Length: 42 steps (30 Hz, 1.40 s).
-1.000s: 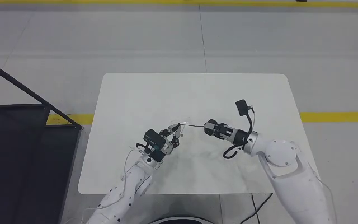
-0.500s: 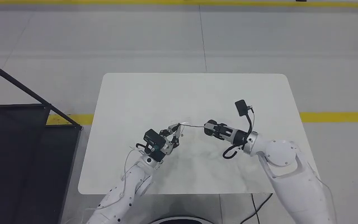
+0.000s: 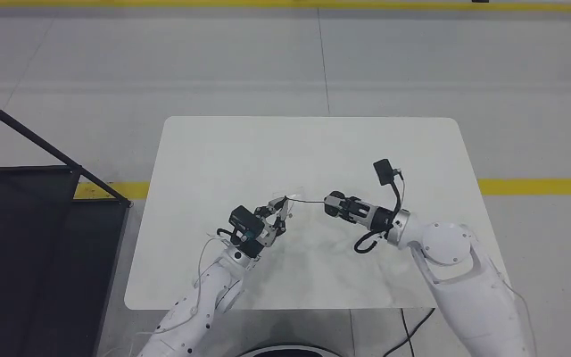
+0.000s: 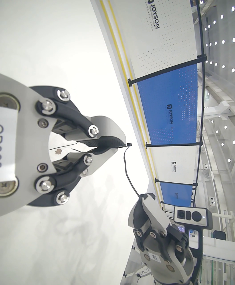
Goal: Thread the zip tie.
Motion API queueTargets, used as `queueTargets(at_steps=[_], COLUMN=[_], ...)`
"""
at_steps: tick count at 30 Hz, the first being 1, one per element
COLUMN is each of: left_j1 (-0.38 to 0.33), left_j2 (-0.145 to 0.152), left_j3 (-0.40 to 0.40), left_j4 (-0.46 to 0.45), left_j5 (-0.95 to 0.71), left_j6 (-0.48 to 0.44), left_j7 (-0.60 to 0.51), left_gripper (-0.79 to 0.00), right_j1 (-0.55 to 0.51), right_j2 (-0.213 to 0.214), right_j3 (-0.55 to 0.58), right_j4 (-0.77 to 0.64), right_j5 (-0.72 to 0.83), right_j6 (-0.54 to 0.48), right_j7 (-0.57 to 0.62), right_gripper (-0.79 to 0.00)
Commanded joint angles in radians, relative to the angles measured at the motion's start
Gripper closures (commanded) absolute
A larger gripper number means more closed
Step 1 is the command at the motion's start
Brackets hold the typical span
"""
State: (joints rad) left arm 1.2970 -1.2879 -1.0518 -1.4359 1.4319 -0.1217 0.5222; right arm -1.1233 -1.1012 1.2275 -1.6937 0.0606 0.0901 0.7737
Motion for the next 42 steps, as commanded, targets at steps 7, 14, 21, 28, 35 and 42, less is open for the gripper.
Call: queueTargets(at_steps=[7, 14, 21, 28, 35, 42], left_j1=[0.01, 0.007, 0.01, 0.014, 0.015, 0.016], left_j2=[-0.002, -0.006, -0.01, -0.01, -0.013, -0.015], left_j3=[-0.001, 0.005, -0.008, -0.019, -0.021, -0.022], left_j4=[-0.018, -0.014, -0.016, -0.019, -0.018, -0.018], left_j5=[0.021, 0.032, 0.007, 0.004, 0.005, 0.011], left_j6=[0.012, 0.016, 0.02, 0.008, 0.008, 0.004], left_j7=[-0.025, -0.033, -0.022, -0.025, -0.024, -0.023], left_gripper=[0.0, 0.0, 0.0, 0.0, 0.0, 0.0], right_j1=[-0.004, -0.013, -0.016, -0.025, -0.024, -0.019], right_j2=[-0.002, -0.002, 0.001, 0.003, 0.005, 0.004], right_j3=[0.003, 0.011, 0.021, 0.026, 0.02, 0.014], right_j4=[0.004, 0.008, 0.007, -0.001, -0.008, -0.008], right_j5=[0.035, 0.059, 0.054, 0.049, 0.021, 0.013], right_j6=[-0.025, -0.046, -0.048, -0.052, -0.041, -0.03], right_j7=[-0.007, -0.01, -0.004, -0.004, 0.0, -0.001], right_gripper=[0.0, 0.0, 0.0, 0.0, 0.0, 0.0])
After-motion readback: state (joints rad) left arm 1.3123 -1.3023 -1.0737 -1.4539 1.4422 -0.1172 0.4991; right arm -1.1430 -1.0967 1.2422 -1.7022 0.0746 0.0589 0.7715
